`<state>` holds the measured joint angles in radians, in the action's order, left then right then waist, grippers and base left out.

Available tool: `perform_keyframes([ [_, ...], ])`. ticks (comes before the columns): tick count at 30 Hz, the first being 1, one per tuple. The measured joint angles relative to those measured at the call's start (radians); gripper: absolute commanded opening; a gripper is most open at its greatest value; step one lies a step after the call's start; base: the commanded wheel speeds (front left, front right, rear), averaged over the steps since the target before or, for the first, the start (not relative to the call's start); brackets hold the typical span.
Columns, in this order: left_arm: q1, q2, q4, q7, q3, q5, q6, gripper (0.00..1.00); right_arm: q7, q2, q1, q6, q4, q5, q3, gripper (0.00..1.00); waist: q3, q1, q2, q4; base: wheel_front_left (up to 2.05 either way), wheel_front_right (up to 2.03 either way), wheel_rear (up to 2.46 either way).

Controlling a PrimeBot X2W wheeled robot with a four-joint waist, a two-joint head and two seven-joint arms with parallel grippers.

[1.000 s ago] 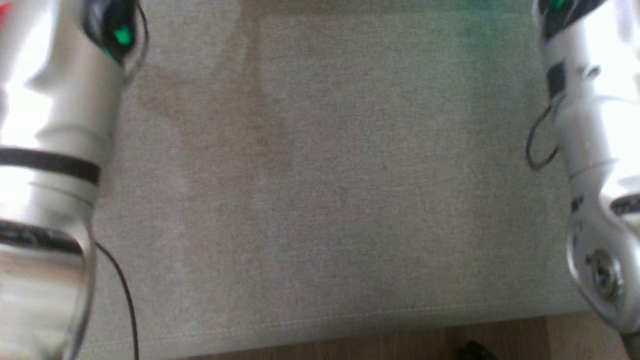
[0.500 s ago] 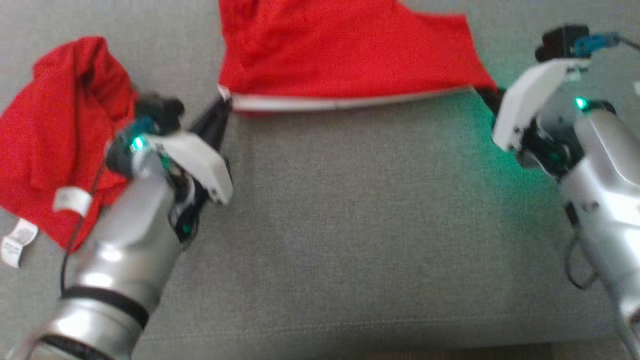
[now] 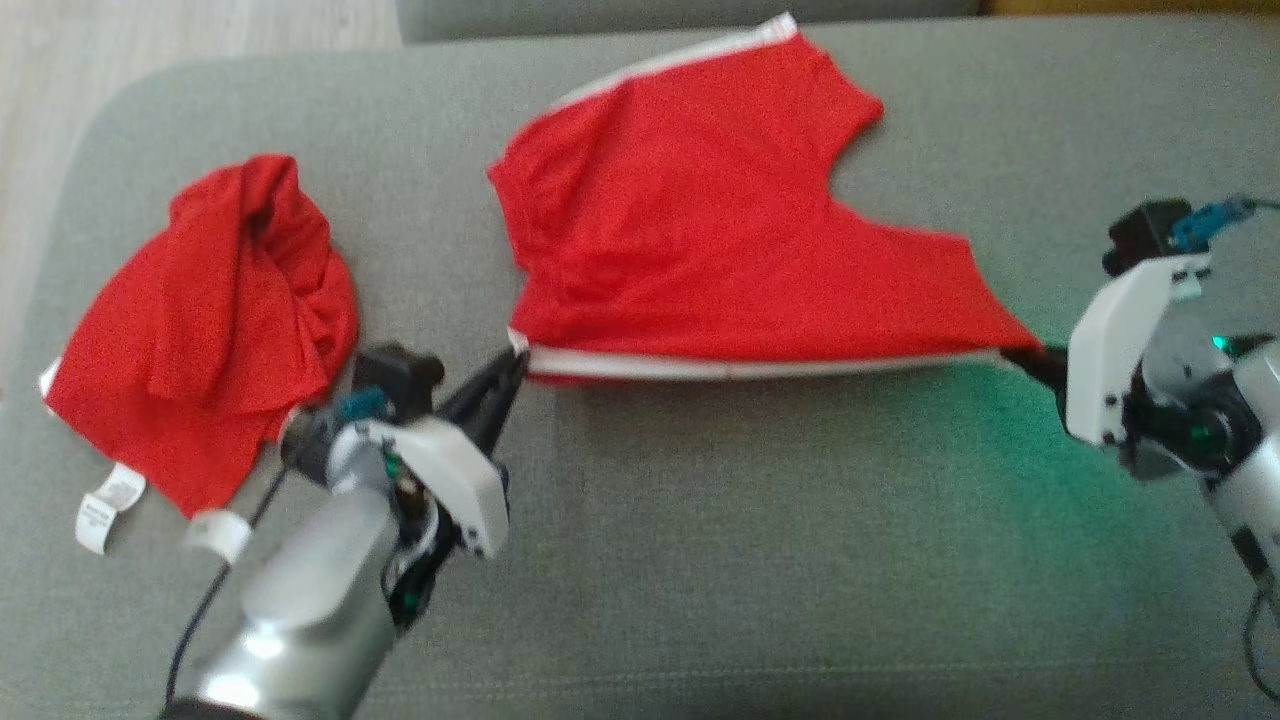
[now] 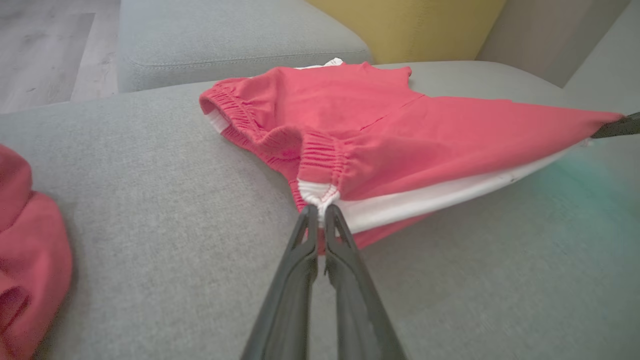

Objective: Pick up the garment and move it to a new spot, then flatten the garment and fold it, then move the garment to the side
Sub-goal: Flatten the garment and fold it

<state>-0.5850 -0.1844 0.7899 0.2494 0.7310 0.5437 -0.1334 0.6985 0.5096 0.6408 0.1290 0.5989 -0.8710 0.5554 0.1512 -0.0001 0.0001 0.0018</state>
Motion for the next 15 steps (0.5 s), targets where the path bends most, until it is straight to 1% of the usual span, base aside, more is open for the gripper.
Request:
perform_keyframes([
  [2, 0.043, -0.003, -0.026, 0.000, 0.003, -0.006, 0.000, 0.00, 0.042, 0.030, -0.031, 0.000, -0.038, -0.024, 0.014, 0.00, -0.028, 0.0000, 0.0000, -0.001, 0.00, 0.00, 0.00],
  [3, 0.088, -0.007, -0.054, 0.000, 0.012, -0.007, 0.000, 0.00, 0.090, 0.060, -0.064, 0.000, -0.077, -0.041, 0.025, 0.00, -0.057, 0.0000, 0.0000, -0.002, 0.00, 0.00, 0.00],
  [4, 0.111, -0.010, -0.069, 0.000, 0.020, -0.007, 0.001, 0.00, 0.116, 0.077, -0.082, 0.000, -0.100, -0.049, 0.029, 0.00, -0.072, 0.0000, 0.0000, -0.003, 0.00, 0.00, 0.00],
  [7, 0.187, -0.017, -0.123, -0.002, 0.043, -0.007, 0.002, 0.00, 0.191, 0.129, -0.147, 0.000, -0.161, -0.085, 0.027, 0.00, -0.113, 0.0000, 0.0000, -0.007, 0.00, 0.00, 0.00],
  [9, 0.237, -0.027, -0.172, -0.019, 0.057, -0.007, 0.011, 0.00, 0.244, 0.163, -0.199, 0.000, -0.205, -0.102, 0.020, 0.00, -0.137, 0.0000, 0.0000, -0.009, 0.00, 0.00, 0.00],
  [12, 0.309, -0.044, -0.260, -0.061, 0.075, -0.004, 0.021, 0.00, 0.323, 0.206, -0.286, 0.000, -0.268, -0.124, -0.015, 0.00, -0.164, 0.0000, 0.0000, -0.011, 0.00, 0.00, 0.00],
  [15, 0.364, -0.068, -0.356, -0.100, 0.096, -0.004, 0.048, 0.00, 0.351, 0.225, -0.356, 0.000, -0.325, -0.132, -0.087, 0.00, -0.170, 0.0000, 0.0000, -0.007, 0.00, 0.00, 0.00],
])
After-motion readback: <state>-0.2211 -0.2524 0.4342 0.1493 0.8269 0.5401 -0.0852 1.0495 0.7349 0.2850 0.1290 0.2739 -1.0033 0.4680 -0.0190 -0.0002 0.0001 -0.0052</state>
